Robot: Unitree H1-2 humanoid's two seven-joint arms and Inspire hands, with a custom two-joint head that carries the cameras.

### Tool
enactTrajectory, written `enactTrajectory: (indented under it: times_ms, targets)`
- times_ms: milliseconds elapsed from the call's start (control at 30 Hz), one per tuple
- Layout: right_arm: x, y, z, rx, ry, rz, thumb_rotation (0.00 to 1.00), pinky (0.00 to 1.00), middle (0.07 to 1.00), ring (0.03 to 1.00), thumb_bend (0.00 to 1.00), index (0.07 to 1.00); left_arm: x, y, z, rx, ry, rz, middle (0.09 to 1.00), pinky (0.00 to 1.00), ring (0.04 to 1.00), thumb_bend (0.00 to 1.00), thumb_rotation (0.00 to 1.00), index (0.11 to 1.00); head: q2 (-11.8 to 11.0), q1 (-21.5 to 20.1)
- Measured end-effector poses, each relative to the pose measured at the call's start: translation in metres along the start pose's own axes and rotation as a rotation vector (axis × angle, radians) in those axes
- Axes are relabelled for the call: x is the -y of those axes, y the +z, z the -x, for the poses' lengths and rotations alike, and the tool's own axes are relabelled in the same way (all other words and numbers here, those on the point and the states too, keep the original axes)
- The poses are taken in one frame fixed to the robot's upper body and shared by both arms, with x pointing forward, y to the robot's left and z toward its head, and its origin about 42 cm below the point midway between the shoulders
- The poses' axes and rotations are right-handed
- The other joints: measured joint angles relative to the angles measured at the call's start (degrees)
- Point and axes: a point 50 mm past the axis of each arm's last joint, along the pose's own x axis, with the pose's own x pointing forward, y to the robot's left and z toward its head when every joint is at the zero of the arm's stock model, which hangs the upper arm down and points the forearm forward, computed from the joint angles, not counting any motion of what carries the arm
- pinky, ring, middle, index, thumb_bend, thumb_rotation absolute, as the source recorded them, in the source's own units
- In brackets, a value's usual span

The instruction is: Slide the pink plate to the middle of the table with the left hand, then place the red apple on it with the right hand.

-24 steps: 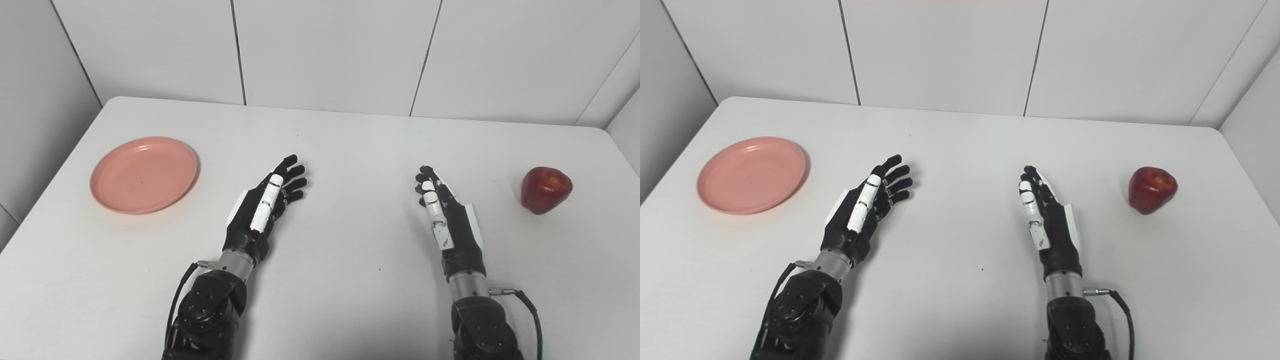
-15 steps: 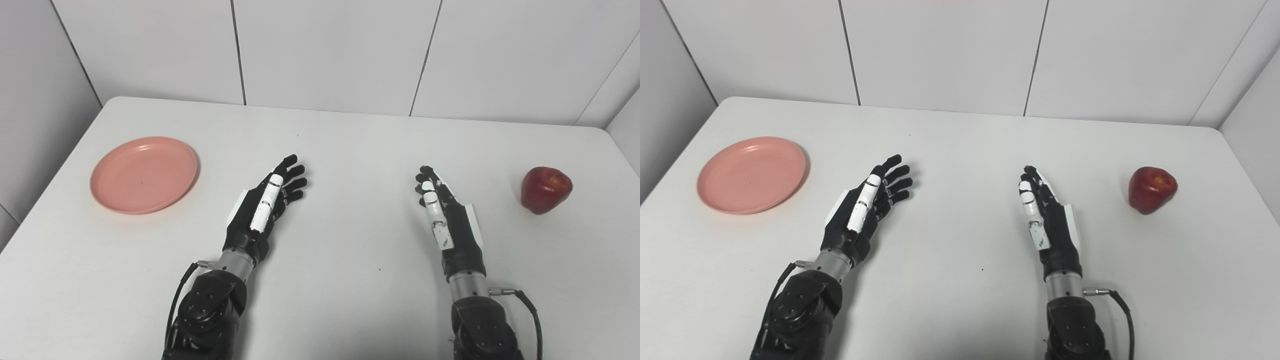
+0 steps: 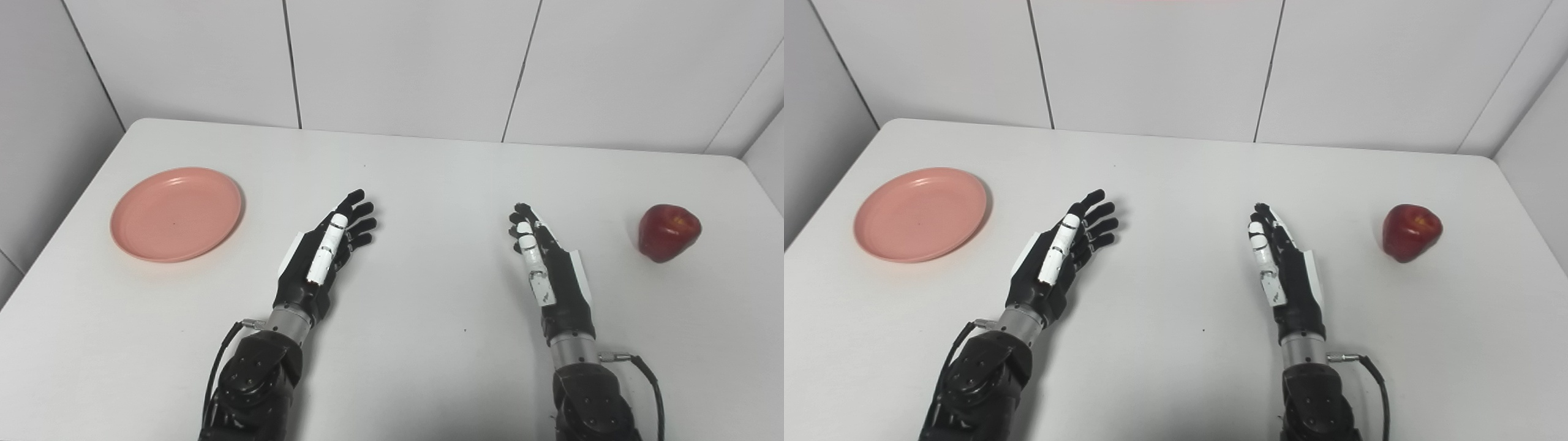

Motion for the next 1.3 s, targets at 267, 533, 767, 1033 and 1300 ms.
enactTrajectory:
  times_ms: [267, 533, 767, 1033, 1300]
  targets:
    - [0.000, 0.000, 0.000, -0.001, 0.000, 0.004, 1.00, 0.86, 0.870, 0.861, 0.26, 0.878, 0.000, 0.000, 0.000, 0.000, 0.000, 0.000, 0.891, 0.87, 0.866, 0.45, 0.91, 0.875, 0.00, 0.00]
    - [0.000, -0.001, 0.000, -0.002, 0.001, -0.001, 1.00, 0.86, 0.870, 0.861, 0.26, 0.878, 0.000, 0.000, 0.000, 0.000, 0.000, 0.000, 0.890, 0.87, 0.865, 0.45, 0.91, 0.874, -0.18, 0.09]
    - [0.001, -0.006, 0.000, -0.019, 0.002, -0.002, 1.00, 0.85, 0.875, 0.863, 0.23, 0.880, 0.002, -0.003, -0.001, -0.009, -0.005, -0.013, 0.888, 0.86, 0.870, 0.41, 0.91, 0.866, -2.54, 3.85]
    - [0.016, -0.015, 0.002, -0.003, 0.019, -0.044, 1.00, 0.93, 0.901, 0.892, 0.17, 0.905, 0.018, -0.020, -0.004, -0.027, -0.005, -0.034, 0.891, 0.87, 0.875, 0.42, 0.94, 0.869, -7.91, 12.39]
    - [0.028, -0.031, 0.003, 0.000, 0.029, -0.068, 1.00, 0.92, 0.907, 0.902, 0.14, 0.912, 0.031, -0.029, -0.008, -0.010, 0.009, -0.061, 0.881, 0.84, 0.864, 0.42, 0.99, 0.867, -11.77, 19.33]
